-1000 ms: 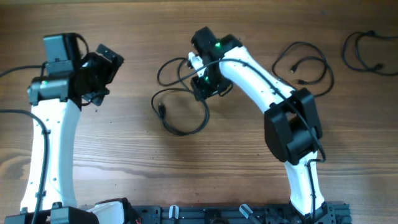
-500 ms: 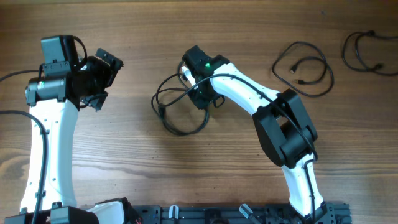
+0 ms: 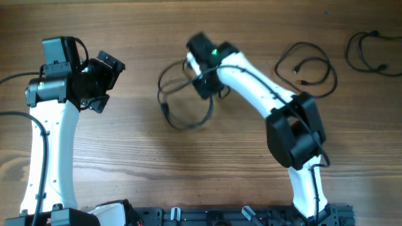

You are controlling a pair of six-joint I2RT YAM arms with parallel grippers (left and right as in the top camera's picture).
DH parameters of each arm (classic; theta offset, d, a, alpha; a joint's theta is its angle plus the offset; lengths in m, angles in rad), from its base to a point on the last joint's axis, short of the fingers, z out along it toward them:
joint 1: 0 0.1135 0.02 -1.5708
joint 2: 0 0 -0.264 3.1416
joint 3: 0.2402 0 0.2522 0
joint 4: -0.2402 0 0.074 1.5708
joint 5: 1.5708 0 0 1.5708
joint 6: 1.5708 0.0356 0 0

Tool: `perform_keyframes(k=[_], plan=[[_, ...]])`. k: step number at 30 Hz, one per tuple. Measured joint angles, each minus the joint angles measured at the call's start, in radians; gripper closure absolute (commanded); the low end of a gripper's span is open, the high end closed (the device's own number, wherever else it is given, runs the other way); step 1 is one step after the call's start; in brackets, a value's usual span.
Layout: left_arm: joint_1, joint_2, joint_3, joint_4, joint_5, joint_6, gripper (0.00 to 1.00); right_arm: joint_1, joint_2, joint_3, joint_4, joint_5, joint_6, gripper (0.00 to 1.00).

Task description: Untangle cables

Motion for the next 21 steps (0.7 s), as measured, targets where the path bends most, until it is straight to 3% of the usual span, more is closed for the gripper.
perform_keyframes(k=[6, 11, 14, 18, 19, 20, 21], plan=[[-0.078, 0.0, 0.0, 0.035, 0.0, 0.0, 0.0, -0.242, -0.205, 0.293, -0.116, -0.001, 0.043, 0.96], [-0.209, 0.0, 0.0, 0.11, 0.0, 0.0, 0.0, -0.557, -0.38, 0.32, -0.138, 0.056, 0.139, 0.96], [-0.262, 0.0, 0.0, 0.111, -0.02, 0.0, 0.0, -0.778, -0.382, 0.32, -0.215, 0.093, 0.25, 0.96], [-0.296, 0.0, 0.0, 0.113, -0.039, 0.0, 0.0, -0.934, -0.369, 0.32, -0.282, 0.169, 0.336, 0.96], [-0.297, 0.0, 0.0, 0.113, -0.043, 0.0, 0.0, -0.948, -0.361, 0.32, -0.303, 0.193, 0.348, 0.92], [-0.297, 0.0, 0.0, 0.113, -0.047, 0.0, 0.0, -0.954, -0.354, 0.32, -0.312, 0.211, 0.352, 0.53], [-0.297, 0.0, 0.0, 0.113, -0.051, 0.0, 0.0, -0.955, -0.339, 0.32, -0.32, 0.239, 0.359, 0.34]])
